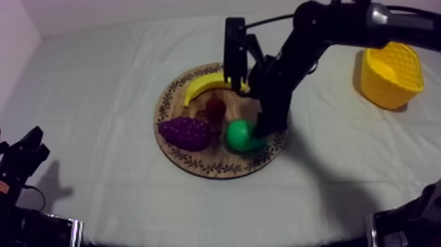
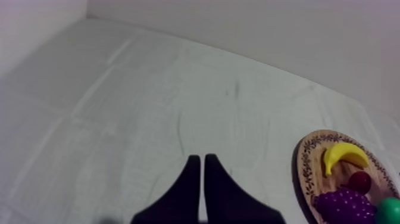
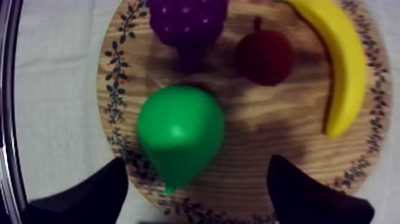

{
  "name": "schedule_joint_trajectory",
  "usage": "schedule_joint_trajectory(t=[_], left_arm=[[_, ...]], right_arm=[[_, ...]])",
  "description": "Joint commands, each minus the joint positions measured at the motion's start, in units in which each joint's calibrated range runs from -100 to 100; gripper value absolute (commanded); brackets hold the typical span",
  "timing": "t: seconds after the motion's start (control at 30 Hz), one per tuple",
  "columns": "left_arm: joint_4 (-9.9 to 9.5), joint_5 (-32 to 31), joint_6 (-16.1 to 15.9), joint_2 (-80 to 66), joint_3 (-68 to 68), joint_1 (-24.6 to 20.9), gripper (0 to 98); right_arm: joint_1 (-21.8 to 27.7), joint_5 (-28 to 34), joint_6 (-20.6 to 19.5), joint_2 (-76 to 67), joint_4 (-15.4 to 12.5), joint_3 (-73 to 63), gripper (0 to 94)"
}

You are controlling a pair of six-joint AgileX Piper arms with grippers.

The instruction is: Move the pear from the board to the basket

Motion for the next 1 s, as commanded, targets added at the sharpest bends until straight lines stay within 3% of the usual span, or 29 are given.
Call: schedule_joint_trajectory(t=[0.0,0.5,0.97], left_arm=[[-0.01,0.0,0.0,0.0,-0.1,0.0,0.1],[-0.01,0.0,0.0,0.0,-0.1,0.0,0.1],[-0.01,0.0,0.0,0.0,-0.1,0.0,0.1]], right_arm=[[-0.4,-0.1,-0.1,1.5,-0.1,-0.3,77.3],[-1.3,-0.2,0.0,9.7,-1.2,-2.9,74.1],[-1.0,1.4,0.4,10.8,-1.3,-2.3,47.1]])
